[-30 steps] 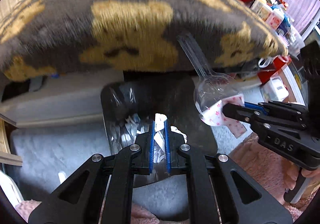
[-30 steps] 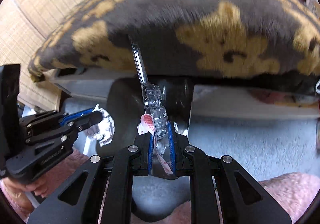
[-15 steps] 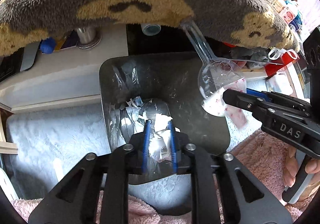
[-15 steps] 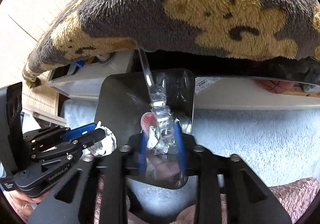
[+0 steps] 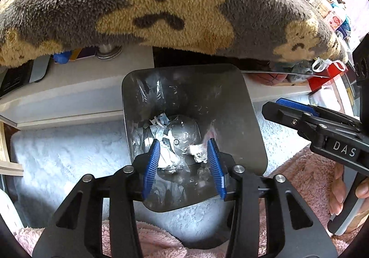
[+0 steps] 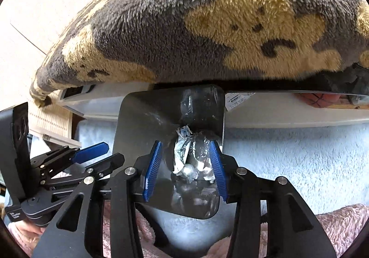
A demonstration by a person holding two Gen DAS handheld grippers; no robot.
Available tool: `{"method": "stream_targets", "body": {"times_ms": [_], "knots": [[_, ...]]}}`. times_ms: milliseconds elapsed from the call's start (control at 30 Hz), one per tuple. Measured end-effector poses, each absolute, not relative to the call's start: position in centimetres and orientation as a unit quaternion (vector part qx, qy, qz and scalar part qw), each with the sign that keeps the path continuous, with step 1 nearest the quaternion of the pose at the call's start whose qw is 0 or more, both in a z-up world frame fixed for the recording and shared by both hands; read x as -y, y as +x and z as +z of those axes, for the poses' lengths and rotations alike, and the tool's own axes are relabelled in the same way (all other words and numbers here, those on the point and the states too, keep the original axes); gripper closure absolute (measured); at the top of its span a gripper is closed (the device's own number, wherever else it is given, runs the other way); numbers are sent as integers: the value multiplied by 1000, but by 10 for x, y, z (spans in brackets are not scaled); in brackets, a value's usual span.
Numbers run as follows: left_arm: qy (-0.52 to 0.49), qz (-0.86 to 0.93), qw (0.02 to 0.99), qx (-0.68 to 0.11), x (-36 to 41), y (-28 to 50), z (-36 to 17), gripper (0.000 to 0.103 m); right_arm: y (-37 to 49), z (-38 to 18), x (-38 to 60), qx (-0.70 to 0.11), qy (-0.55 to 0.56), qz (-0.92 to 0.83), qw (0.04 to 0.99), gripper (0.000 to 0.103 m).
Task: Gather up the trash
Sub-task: 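Lower the foil and spoon into the black bin and open both tools, then raise both tools back over the table, then grasp the green-white box with the left tool while the right tool grasps the yellow wrapper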
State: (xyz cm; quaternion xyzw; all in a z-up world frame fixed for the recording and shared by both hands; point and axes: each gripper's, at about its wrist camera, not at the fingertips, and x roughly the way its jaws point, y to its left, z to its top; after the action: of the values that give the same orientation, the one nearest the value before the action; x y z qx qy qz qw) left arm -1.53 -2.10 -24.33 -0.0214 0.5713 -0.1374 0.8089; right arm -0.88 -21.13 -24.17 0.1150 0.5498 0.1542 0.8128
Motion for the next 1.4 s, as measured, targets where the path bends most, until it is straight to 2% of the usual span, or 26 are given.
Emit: {"method": "stream_targets", "body": {"times_ms": [67, 133, 200, 333, 467, 500, 567, 600, 800, 1033, 1233, 1400], "knots": [[-23, -139, 811, -567, 20, -16, -238, 52, -8, -232, 215, -544, 121, 159, 815, 49], [-24, -141, 817, -559, 20, -15, -229, 44, -8, -216, 218, -526, 121, 165, 825, 35], [-24, -141, 826, -545, 17, -15, -216, 36, -7, -196, 223, -503, 116, 165, 841, 25], [-14, -140, 847, -513, 11, -7, -185, 24, 1, -157, 233, -461, 110, 167, 865, 17], [-7, -130, 867, -481, 4, 11, -156, 9, 24, -124, 243, -426, 95, 154, 886, 17], [-5, -126, 870, -476, 2, 15, -151, 8, 30, -119, 244, -419, 92, 150, 891, 15], [-5, -121, 873, -472, 1, 27, -142, 8, 46, -109, 248, -407, 85, 143, 898, 6], [-5, -123, 873, -472, 2, 33, -139, 8, 53, -108, 247, -403, 84, 140, 900, 5], [11, -122, 888, -444, 10, 76, -124, 8, 103, -99, 252, -397, 81, 133, 904, 5], [-18, -125, 897, -423, 10, 139, -114, 8, 155, -103, 249, -395, 92, 124, 906, 5], [-11, -119, 903, -412, 21, 185, -113, 9, 190, -104, 239, -383, 81, 123, 912, 16], [-3, -113, 902, -417, 28, 212, -122, 10, 213, -103, 229, -362, 65, 115, 923, 16]]}}
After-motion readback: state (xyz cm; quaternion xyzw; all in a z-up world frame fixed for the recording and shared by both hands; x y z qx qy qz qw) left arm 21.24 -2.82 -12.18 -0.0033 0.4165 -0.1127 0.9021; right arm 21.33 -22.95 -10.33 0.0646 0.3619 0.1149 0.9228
